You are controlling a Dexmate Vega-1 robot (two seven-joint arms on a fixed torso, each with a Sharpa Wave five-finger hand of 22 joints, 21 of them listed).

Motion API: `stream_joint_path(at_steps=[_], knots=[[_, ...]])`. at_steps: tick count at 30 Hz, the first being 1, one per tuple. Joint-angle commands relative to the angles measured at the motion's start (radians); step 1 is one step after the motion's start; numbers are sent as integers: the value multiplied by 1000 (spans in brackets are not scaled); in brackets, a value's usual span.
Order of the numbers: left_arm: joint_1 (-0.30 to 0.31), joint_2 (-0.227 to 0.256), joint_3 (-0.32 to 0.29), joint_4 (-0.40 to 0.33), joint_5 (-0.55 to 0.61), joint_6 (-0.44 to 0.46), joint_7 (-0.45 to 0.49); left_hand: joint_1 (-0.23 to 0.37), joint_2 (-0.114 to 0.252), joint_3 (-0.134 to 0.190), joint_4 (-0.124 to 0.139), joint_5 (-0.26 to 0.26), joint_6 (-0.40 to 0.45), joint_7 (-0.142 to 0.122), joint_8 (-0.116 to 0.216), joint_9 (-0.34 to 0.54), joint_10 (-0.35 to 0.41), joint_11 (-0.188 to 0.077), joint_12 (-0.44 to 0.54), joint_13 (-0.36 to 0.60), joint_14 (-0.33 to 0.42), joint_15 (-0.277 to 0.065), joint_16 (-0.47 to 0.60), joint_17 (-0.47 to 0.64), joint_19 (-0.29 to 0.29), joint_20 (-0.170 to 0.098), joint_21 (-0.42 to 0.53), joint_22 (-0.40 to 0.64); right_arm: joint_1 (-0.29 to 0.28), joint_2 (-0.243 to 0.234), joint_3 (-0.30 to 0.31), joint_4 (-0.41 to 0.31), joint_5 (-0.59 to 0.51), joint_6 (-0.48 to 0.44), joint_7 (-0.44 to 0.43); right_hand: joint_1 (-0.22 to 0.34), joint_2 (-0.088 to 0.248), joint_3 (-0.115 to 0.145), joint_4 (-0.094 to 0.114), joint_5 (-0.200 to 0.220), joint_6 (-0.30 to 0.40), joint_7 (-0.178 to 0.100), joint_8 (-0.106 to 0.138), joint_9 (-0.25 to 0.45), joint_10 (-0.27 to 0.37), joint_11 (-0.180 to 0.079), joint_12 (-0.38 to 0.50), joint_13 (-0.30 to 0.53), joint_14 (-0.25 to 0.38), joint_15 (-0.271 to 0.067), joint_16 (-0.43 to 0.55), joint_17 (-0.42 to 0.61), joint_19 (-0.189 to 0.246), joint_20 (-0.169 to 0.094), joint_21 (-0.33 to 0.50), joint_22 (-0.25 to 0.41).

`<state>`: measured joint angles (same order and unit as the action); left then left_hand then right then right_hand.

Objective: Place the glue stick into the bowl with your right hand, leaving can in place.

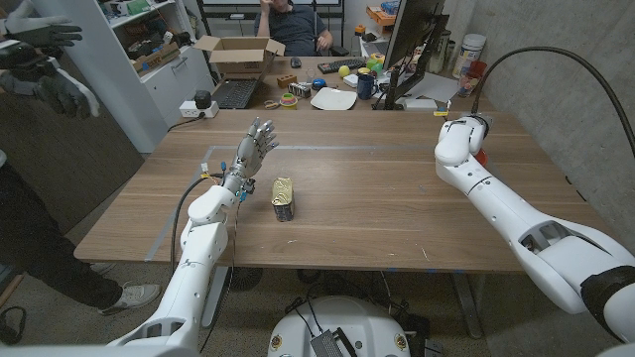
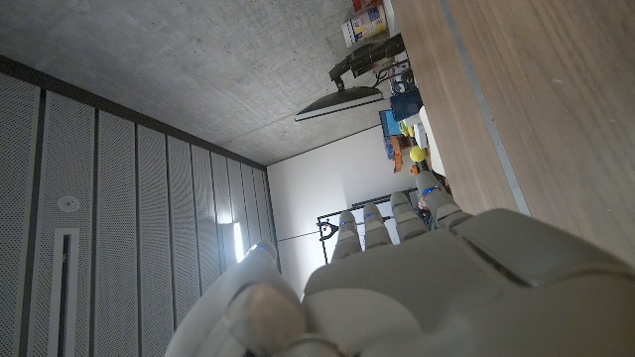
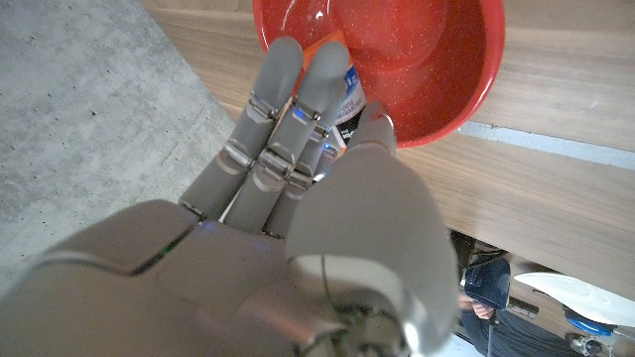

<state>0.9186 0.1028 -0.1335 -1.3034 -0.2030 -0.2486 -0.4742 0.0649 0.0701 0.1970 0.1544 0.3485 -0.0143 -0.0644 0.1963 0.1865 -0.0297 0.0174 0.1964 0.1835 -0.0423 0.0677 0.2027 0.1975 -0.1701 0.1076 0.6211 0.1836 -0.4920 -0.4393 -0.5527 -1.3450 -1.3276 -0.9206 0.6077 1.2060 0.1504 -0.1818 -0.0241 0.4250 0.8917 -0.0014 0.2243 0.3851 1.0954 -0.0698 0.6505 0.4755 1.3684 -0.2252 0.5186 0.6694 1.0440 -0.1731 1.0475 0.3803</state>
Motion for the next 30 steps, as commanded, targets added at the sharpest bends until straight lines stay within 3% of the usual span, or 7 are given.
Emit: stream_joint_path(at_steps=[1, 30], knots=[[11, 1, 2, -20, 5, 9, 10, -3, 5, -7, -2, 8, 2, -2, 4, 1, -1, 4, 5, 5, -2, 7, -1, 4, -8, 7, -1, 5, 21, -14, -34, 44, 44, -33, 20, 31, 23, -2, 10, 6, 109, -11, 3, 56, 7, -1, 0, 1, 9, 5, -2, 3, -4, -50, 5, 1], [44, 7, 8, -65, -4, 20, 23, -1, 8, -17, -2, 12, 2, -2, 4, 1, -1, 6, 5, 5, -2, 8, -1, 4, -6, 7, -9, 6, -7, -47, -74, 11, 114, -31, 15, 53, 23, -11, 29, 5, 113, -12, -6, 60, 9, -4, -5, 4, 10, 4, -2, 5, -7, -50, 18, -10]])
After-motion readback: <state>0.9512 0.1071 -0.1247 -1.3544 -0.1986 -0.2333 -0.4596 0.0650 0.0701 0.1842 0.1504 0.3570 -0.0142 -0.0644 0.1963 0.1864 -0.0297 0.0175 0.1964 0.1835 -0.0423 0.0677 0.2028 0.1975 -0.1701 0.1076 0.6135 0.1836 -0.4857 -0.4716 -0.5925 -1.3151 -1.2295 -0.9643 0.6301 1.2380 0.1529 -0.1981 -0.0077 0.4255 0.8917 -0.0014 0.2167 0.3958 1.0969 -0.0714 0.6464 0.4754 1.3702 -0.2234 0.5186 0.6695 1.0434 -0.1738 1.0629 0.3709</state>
